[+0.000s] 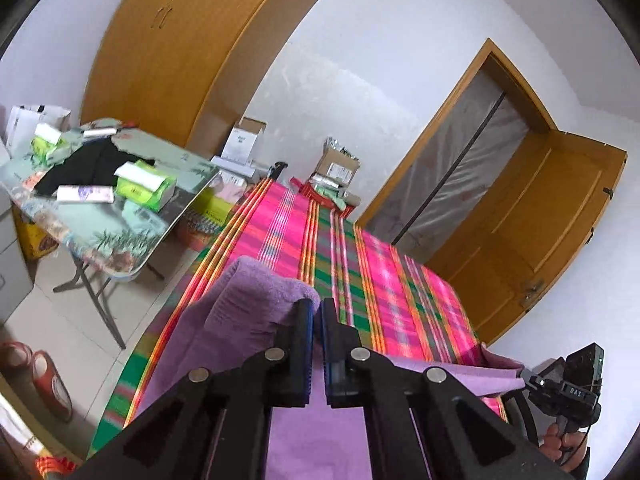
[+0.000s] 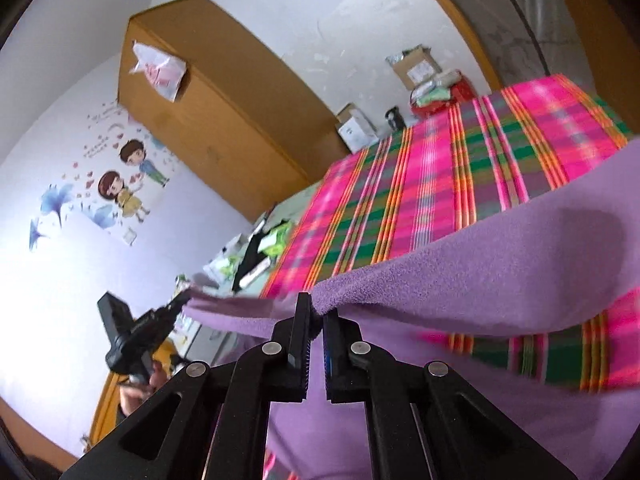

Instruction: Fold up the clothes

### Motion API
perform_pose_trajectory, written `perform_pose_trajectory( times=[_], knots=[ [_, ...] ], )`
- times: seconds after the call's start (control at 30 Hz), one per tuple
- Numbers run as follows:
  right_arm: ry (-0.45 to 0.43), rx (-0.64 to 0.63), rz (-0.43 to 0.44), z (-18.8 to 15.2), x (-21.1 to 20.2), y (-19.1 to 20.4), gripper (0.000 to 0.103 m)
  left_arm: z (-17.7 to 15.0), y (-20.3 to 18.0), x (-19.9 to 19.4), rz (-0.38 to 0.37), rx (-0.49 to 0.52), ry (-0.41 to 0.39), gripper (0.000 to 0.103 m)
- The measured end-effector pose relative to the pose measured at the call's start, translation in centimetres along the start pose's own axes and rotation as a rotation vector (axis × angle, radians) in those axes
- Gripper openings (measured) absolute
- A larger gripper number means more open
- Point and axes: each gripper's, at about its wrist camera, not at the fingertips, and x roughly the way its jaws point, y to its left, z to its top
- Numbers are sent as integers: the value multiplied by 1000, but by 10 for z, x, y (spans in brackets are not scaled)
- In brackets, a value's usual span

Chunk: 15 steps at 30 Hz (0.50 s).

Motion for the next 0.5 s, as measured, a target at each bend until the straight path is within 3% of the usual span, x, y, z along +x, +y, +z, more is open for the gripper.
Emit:
perform_pose_trajectory(
  times=[0.3,0.5],
  knots=[
    [204,83,-17,-88,23,-22,5,-59,53,-7,62,-96,91,4],
    [268,63,-40,-106,34,-25,5,-71,63,-7,79,-101,105,4]
  ],
)
